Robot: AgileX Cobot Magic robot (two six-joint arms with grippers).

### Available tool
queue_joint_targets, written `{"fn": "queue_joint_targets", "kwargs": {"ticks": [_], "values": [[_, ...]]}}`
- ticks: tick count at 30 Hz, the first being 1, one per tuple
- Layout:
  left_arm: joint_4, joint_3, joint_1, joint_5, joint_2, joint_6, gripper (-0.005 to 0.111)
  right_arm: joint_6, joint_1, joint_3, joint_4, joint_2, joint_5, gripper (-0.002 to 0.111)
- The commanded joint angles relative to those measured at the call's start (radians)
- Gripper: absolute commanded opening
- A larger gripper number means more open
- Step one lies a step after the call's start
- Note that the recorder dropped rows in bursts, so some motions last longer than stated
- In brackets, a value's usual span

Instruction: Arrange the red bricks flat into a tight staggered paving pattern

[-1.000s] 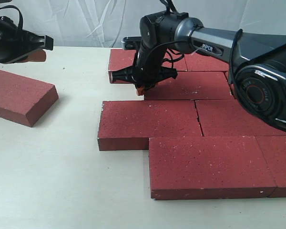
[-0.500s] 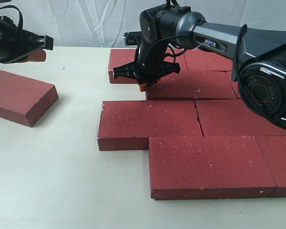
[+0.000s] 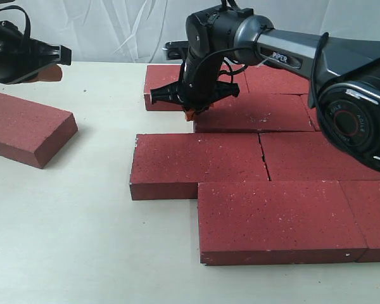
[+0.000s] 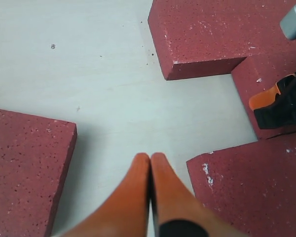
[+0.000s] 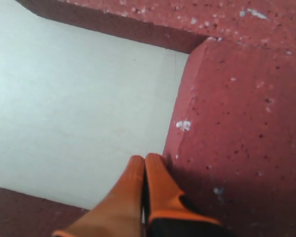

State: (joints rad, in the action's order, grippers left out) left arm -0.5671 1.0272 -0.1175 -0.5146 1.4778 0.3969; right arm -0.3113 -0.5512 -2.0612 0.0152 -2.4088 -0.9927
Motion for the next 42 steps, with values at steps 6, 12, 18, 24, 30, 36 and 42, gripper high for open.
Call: {"fn": "queue_joint_targets", "kwargs": {"ticks": [6, 12, 18, 24, 30, 36, 42], "values": [[-0.008, 0.005, 0.006, 0.009, -0.006, -0.005, 0.0, 0.003, 0.016, 0.001, -0.015, -0.021, 0.034, -0.001], [-0.01, 0.005, 0.006, 0.009, -0.006, -0.005, 0.0, 0.003, 0.016, 0.001, -0.043, 0.059, 0.056, -0.001], [-0.011, 0.005, 0.006, 0.0, -0.006, -0.005, 0.0, 0.003, 0.023, 0.001, 0.049, 0.083, 0.004, -0.001], [-0.011, 0.005, 0.006, 0.0, -0.006, -0.005, 0.0, 0.003, 0.033, 0.001, 0.053, 0.04, -0.032, -0.001], [-0.011, 0.005, 0.006, 0.004, -0.006, -0.005, 0.0, 0.003, 0.033, 0.001, 0.053, 0.034, -0.033, -0.001], [-0.011, 0.005, 0.006, 0.006, -0.006, -0.005, 0.0, 0.003, 0.033, 0.001, 0.053, 0.067, -0.071, -0.001], [-0.006, 0.005, 0.006, 0.01, -0.006, -0.001, 0.0, 0.109, 0.031, 0.001, 0.026, 0.133, -0.119, -0.001]]}}
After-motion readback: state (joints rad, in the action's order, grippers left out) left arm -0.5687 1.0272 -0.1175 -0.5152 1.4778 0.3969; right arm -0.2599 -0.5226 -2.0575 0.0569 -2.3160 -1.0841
